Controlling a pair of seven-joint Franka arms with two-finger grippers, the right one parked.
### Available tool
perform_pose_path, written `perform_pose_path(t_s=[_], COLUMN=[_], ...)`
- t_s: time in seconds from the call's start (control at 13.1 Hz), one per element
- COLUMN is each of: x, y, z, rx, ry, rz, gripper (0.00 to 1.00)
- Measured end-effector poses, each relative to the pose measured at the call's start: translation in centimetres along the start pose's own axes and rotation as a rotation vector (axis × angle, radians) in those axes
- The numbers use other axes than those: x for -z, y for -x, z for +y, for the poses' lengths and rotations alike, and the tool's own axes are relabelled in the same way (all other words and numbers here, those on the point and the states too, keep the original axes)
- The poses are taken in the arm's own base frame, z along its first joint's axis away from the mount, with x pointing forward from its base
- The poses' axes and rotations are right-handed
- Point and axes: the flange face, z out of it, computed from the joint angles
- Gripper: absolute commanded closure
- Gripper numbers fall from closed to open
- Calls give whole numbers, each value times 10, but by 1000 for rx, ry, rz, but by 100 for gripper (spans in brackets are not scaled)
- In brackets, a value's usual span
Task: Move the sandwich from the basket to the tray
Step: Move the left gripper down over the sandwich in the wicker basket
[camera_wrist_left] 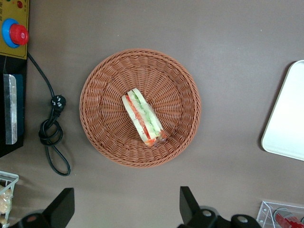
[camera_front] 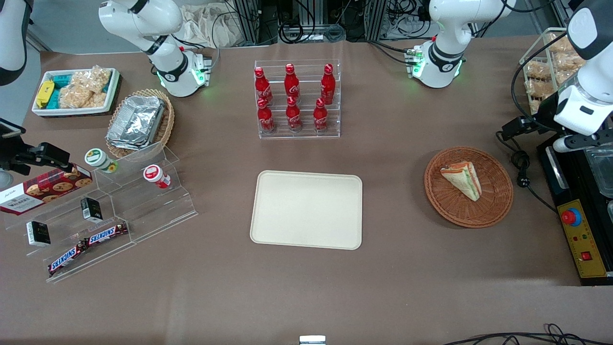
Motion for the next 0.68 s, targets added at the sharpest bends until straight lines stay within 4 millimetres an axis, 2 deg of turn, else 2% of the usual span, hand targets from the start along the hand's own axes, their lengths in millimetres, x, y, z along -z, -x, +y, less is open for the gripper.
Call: perform_pose_path(t_s=[0.46,0.68], x=[-4,-27], y=[-4,-10], z=[1,1], rx=[0,5], ry=[-1,-8], rz=[-3,-48], gripper=[1,1])
